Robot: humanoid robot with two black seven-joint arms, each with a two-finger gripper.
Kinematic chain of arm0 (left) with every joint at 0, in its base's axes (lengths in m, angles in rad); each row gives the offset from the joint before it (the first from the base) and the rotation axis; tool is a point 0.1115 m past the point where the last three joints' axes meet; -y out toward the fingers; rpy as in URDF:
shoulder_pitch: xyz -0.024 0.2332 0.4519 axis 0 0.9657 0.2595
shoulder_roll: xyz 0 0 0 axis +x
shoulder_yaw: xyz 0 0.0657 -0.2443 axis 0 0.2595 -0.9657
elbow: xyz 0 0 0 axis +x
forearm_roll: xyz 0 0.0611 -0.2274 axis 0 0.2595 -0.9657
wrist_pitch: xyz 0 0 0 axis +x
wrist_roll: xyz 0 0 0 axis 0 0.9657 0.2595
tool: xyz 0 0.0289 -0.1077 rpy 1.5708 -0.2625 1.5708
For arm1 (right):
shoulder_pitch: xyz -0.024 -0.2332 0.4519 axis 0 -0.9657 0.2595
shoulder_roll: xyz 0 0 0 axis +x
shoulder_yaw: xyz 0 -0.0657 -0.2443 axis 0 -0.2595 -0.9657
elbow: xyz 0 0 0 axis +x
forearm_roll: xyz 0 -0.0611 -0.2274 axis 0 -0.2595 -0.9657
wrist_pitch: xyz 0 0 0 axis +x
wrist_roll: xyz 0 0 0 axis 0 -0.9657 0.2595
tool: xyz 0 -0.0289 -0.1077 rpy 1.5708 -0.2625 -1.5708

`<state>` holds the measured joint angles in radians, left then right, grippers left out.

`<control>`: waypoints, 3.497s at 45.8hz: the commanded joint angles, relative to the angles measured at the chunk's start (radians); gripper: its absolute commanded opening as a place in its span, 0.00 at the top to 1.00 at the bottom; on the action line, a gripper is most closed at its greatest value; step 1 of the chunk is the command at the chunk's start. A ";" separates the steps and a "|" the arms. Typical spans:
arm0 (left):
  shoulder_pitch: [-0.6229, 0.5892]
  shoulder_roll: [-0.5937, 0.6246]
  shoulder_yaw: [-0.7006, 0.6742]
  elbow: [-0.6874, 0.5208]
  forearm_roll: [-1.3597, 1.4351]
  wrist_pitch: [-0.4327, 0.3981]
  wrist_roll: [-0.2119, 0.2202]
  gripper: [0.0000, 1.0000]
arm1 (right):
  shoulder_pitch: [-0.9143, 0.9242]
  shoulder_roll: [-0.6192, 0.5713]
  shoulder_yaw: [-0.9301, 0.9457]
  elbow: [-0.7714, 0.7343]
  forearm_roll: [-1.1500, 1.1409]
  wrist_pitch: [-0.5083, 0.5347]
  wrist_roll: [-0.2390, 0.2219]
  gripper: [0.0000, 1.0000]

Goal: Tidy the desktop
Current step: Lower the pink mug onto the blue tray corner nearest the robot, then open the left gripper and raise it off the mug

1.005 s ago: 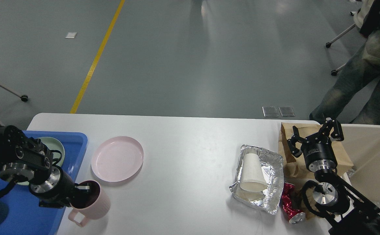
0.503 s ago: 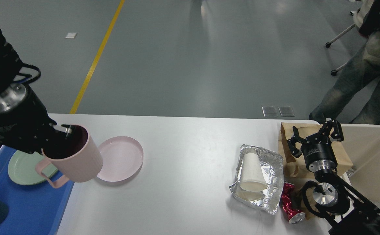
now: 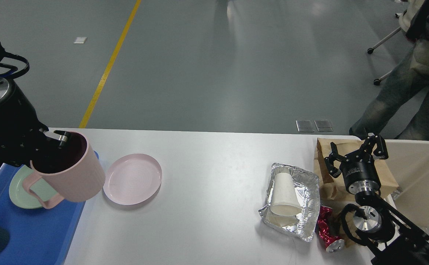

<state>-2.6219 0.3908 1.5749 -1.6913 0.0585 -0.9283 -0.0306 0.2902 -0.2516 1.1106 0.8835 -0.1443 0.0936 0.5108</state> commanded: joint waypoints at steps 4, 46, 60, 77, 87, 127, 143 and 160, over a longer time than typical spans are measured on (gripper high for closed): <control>0.094 0.233 0.022 0.030 0.190 0.094 0.005 1.00 | 0.000 0.000 0.000 0.000 0.000 0.000 0.000 0.00; 1.263 0.499 -0.503 0.777 0.319 0.301 0.008 1.00 | 0.000 0.000 0.000 0.000 0.000 0.000 0.000 0.00; 1.355 0.442 -0.579 0.783 0.334 0.307 0.017 1.00 | 0.000 0.000 0.000 0.000 0.000 0.000 0.000 0.00; 1.405 0.396 -0.595 0.780 0.328 0.339 0.018 0.99 | 0.000 0.000 0.000 0.000 0.000 0.000 0.000 0.00; 1.412 0.396 -0.593 0.780 0.322 0.347 0.017 0.88 | 0.000 0.000 0.000 0.000 0.000 0.000 0.000 0.00; 1.258 0.450 -0.443 0.625 0.301 0.388 0.005 0.05 | 0.000 0.000 0.000 0.000 0.000 0.000 0.000 0.00; 0.628 0.364 -0.015 0.346 0.121 0.388 0.008 0.05 | 0.000 0.000 0.000 0.000 0.000 0.000 0.000 0.00; 0.218 -0.064 0.025 0.019 -0.212 0.387 0.006 0.05 | 0.000 0.000 0.000 0.000 0.000 0.000 0.000 0.00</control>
<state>-2.3115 0.4364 1.6154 -1.6082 -0.0402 -0.5406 -0.0235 0.2899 -0.2516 1.1106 0.8835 -0.1442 0.0936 0.5108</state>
